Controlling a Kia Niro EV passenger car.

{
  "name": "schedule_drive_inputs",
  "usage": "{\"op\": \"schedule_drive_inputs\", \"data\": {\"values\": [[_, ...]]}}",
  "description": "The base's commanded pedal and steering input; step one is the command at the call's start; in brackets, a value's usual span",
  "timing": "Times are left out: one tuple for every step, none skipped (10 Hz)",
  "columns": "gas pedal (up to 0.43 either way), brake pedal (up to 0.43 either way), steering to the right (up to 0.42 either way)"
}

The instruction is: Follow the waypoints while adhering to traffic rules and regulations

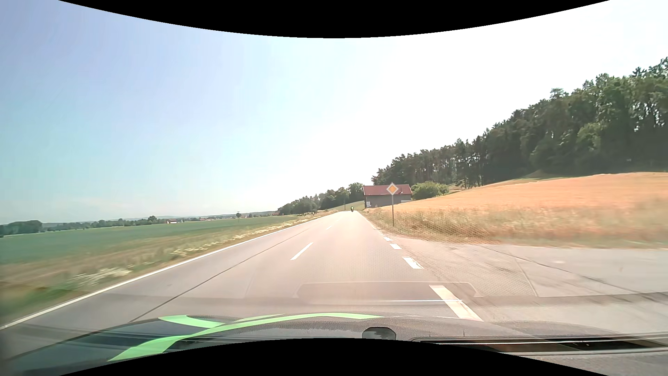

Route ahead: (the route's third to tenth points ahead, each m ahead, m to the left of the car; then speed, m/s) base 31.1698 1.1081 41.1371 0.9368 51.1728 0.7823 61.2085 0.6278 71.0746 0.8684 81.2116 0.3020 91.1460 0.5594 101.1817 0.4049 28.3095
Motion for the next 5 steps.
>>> {"op": "schedule_drive_inputs", "data": {"values": [[0.228,0.000,-0.002],[0.220,0.000,-0.002],[0.197,0.000,-0.002],[0.150,0.000,-0.002],[0.138,0.000,-0.002]]}}
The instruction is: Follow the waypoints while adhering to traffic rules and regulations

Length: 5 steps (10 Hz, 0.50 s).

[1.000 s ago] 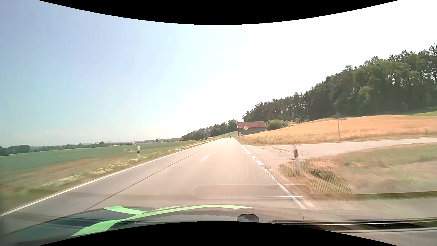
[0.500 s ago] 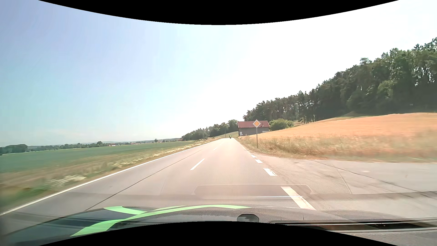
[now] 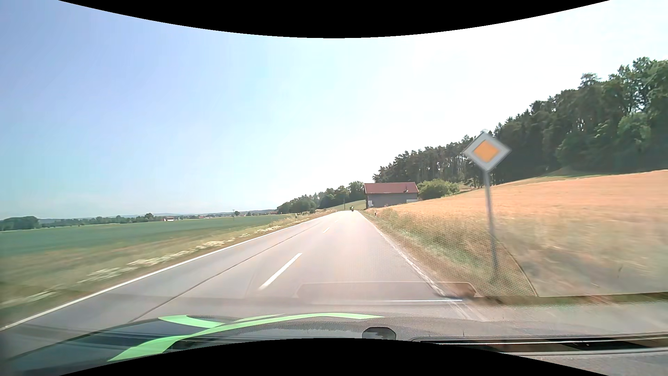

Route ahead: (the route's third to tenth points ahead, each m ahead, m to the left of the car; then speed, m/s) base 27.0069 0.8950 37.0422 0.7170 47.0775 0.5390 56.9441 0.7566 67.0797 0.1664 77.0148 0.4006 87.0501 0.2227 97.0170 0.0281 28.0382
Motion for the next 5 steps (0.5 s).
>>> {"op": "schedule_drive_inputs", "data": {"values": [[0.138,0.000,-0.001],[0.138,0.000,-0.002],[0.138,0.000,-0.001],[0.110,0.000,-0.001],[0.079,0.000,-0.002]]}}
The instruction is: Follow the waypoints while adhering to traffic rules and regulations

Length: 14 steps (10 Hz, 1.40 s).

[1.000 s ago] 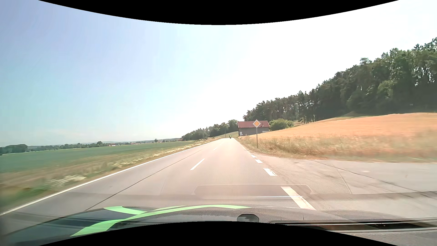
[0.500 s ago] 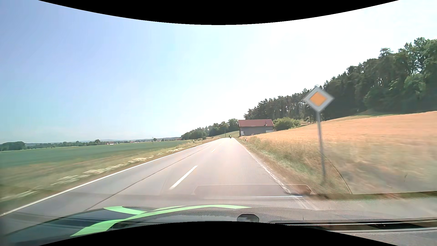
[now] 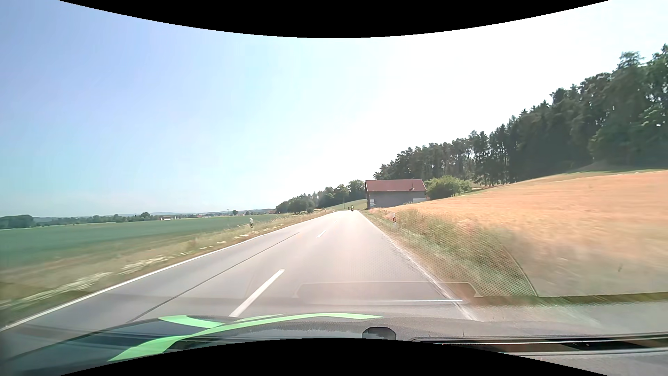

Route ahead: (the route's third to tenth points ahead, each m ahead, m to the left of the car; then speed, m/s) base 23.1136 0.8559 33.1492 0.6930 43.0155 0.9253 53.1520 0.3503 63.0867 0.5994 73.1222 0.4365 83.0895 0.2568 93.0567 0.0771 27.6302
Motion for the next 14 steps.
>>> {"op": "schedule_drive_inputs", "data": {"values": [[0.079,0.000,-0.002],[0.079,0.000,-0.001],[0.087,0.000,-0.002],[0.110,0.000,-0.002],[0.110,0.000,-0.002],[0.110,0.000,-0.002],[0.138,0.000,-0.001],[0.169,0.000,-0.002],[0.177,0.000,-0.002],[0.177,0.000,-0.002],[0.169,0.000,-0.002],[0.118,0.000,-0.002],[0.118,0.000,-0.002],[0.098,0.000,-0.002]]}}
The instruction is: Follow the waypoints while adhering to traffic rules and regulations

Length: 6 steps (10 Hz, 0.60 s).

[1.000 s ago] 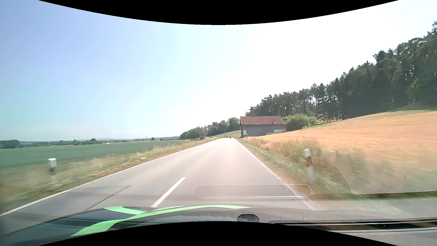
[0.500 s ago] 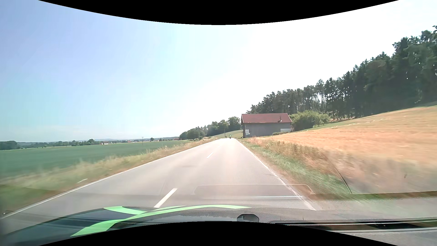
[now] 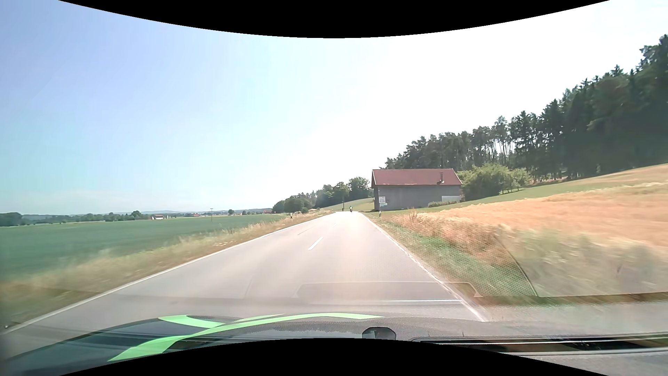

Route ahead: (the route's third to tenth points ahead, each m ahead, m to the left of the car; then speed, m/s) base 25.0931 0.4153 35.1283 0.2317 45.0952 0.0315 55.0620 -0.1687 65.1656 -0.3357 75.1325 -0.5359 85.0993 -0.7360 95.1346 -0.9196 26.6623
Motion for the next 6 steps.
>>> {"op": "schedule_drive_inputs", "data": {"values": [[0.087,0.000,-0.002],[0.098,0.000,-0.001],[0.138,0.000,-0.001],[0.177,0.000,0.000],[0.209,0.000,0.000],[0.228,0.000,-0.001]]}}
